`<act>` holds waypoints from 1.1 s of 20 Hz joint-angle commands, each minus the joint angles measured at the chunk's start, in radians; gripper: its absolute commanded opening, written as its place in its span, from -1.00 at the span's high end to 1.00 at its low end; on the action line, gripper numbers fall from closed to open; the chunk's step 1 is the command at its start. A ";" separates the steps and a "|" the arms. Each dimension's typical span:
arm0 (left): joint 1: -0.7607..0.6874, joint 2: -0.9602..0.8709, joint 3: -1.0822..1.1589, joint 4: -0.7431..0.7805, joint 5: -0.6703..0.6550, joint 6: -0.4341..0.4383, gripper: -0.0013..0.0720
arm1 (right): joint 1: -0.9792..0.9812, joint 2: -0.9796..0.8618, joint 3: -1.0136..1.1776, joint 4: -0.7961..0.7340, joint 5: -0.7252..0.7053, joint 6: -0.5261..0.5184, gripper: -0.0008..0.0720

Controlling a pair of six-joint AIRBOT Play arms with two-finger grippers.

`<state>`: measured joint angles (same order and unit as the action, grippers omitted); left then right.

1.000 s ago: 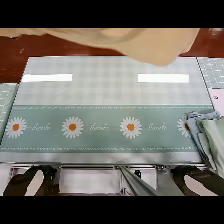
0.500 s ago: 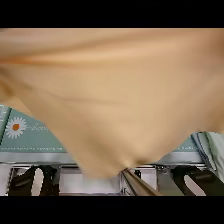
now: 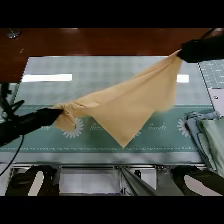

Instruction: Fold the shirts.

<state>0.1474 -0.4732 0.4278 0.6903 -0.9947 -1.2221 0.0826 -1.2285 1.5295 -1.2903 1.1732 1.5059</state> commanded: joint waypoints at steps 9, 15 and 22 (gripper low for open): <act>-0.076 -0.589 0.123 0.071 -0.029 0.002 -0.95 | -0.142 -0.428 0.174 0.374 0.196 -0.053 -0.72; 0.315 -0.599 0.224 0.119 -0.239 0.007 -0.95 | -0.392 -0.193 -0.194 0.175 0.261 -0.103 -0.71; 0.200 -0.759 0.114 -0.131 -0.049 0.138 -0.94 | -0.206 0.060 -0.916 0.471 -0.007 -0.167 -0.71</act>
<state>0.3843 -1.1675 0.5545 0.6575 -1.1362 -1.1172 -0.2134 -1.2362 0.8364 -0.9035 1.2335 1.3621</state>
